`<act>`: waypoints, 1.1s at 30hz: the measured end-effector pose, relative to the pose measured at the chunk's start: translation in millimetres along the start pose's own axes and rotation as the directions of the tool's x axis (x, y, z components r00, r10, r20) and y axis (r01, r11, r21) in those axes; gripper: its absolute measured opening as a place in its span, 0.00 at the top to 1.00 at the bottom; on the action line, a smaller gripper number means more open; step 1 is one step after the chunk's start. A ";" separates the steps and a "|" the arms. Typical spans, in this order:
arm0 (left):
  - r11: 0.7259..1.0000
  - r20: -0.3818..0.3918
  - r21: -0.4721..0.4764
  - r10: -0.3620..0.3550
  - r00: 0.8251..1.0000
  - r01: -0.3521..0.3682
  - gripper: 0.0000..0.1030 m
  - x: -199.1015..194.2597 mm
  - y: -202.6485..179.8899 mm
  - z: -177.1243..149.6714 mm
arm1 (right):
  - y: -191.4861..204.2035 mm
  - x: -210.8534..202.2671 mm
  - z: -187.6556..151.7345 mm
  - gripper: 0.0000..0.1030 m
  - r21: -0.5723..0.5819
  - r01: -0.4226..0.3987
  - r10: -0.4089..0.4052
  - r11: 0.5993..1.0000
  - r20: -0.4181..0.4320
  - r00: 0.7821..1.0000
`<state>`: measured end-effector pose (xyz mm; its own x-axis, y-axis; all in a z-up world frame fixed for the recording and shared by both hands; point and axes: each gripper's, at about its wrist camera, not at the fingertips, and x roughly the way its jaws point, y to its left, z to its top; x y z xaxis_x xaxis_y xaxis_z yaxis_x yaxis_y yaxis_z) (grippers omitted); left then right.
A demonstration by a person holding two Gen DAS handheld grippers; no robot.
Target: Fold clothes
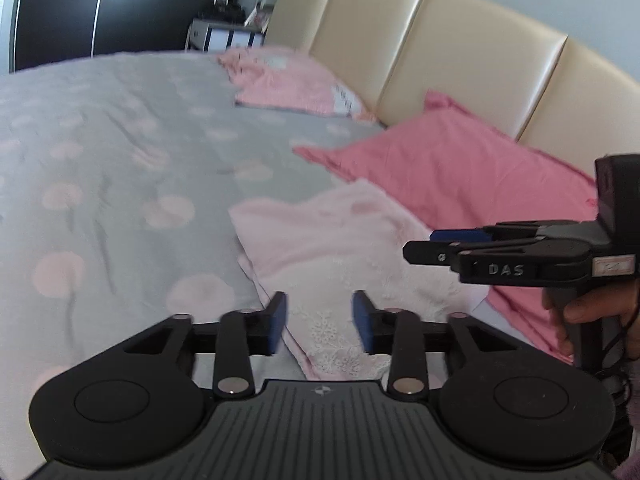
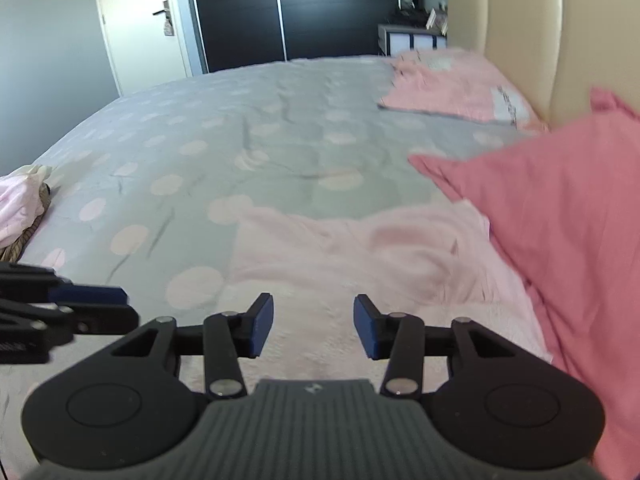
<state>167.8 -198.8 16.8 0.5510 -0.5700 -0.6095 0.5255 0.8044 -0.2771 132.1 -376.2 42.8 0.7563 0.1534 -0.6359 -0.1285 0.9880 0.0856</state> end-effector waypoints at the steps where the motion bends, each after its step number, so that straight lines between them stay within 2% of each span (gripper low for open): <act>1: 1.000 0.018 0.004 0.005 1.000 -0.005 0.52 -15.5 1.9 1.1 | 7.1 -7.9 2.2 0.53 0.014 -0.001 0.001 1.000 0.022 1.000; 4: 0.999 0.064 0.036 0.025 0.998 -0.027 0.51 -60.5 6.5 1.9 | 33.6 -31.0 4.0 0.52 0.059 -0.034 0.030 0.998 0.077 0.997; 6: 0.998 0.098 0.050 0.042 0.994 -0.047 0.44 -91.3 11.8 0.1 | 51.5 -46.4 5.0 0.45 0.088 -0.059 0.048 0.994 0.114 0.992; 9: 0.991 0.143 0.084 0.088 0.986 -0.100 0.35 -132.7 19.8 -5.8 | 83.0 -61.5 -4.2 0.42 0.060 -0.132 0.124 0.989 0.116 0.986; 11: 0.980 0.170 0.101 0.151 0.974 -0.170 0.29 -157.5 24.9 -11.3 | 106.5 -72.1 -12.4 0.39 0.015 -0.153 0.150 0.988 0.125 0.981; 13: 0.963 0.210 0.102 0.223 0.952 -0.248 0.28 -178.8 29.6 -19.8 | 132.0 -83.6 -21.3 0.21 -0.054 -0.143 0.150 0.988 0.151 0.977; 14: 0.953 0.238 0.100 0.257 0.937 -0.287 0.28 -189.3 32.2 -26.2 | 143.5 -87.5 -26.0 0.18 -0.068 -0.138 0.147 0.988 0.157 0.977; 17: 0.915 0.309 0.101 0.344 0.887 -0.390 0.27 -212.7 38.8 -47.9 | 177.3 -98.5 -40.4 0.13 -0.101 -0.124 0.140 0.987 0.170 0.975; 19: 0.879 0.340 0.096 0.411 0.846 -0.466 0.26 -223.8 42.9 -64.9 | 199.9 -105.8 -49.9 0.10 -0.122 -0.115 0.136 0.986 0.178 0.975; 25: 0.802 0.342 0.057 0.543 0.767 -0.594 0.26 -233.4 56.6 -108.3 | 245.6 -106.5 -75.6 0.08 -0.046 -0.032 0.040 0.998 0.182 0.983; 26: 0.789 0.337 0.053 0.563 0.755 -0.612 0.26 -233.6 57.7 -113.9 | 250.0 -105.9 -79.5 0.07 -0.024 -0.024 0.028 0.999 0.181 0.983; 28: 0.777 0.316 0.028 0.590 0.743 -0.629 0.26 -235.7 61.9 -123.9 | 258.7 -104.6 -87.2 0.05 0.020 -0.006 0.002 1.000 0.180 0.984; 31: 0.756 0.289 -0.047 0.636 0.716 -0.653 0.26 -239.1 72.9 -137.1 | 271.7 -102.0 -98.8 0.05 0.078 0.022 -0.035 0.997 0.172 0.985; 33: 0.750 0.268 -0.090 0.652 0.709 -0.656 0.26 -241.3 79.1 -146.5 | 280.8 -98.7 -107.6 0.05 0.080 0.029 -0.041 0.996 0.148 0.988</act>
<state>-18.6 26.9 33.2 0.9073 0.0758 -0.4137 -0.0259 0.9918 0.1249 -47.6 -115.8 47.1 0.8477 0.1135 -0.5182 -0.0543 0.9903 0.1280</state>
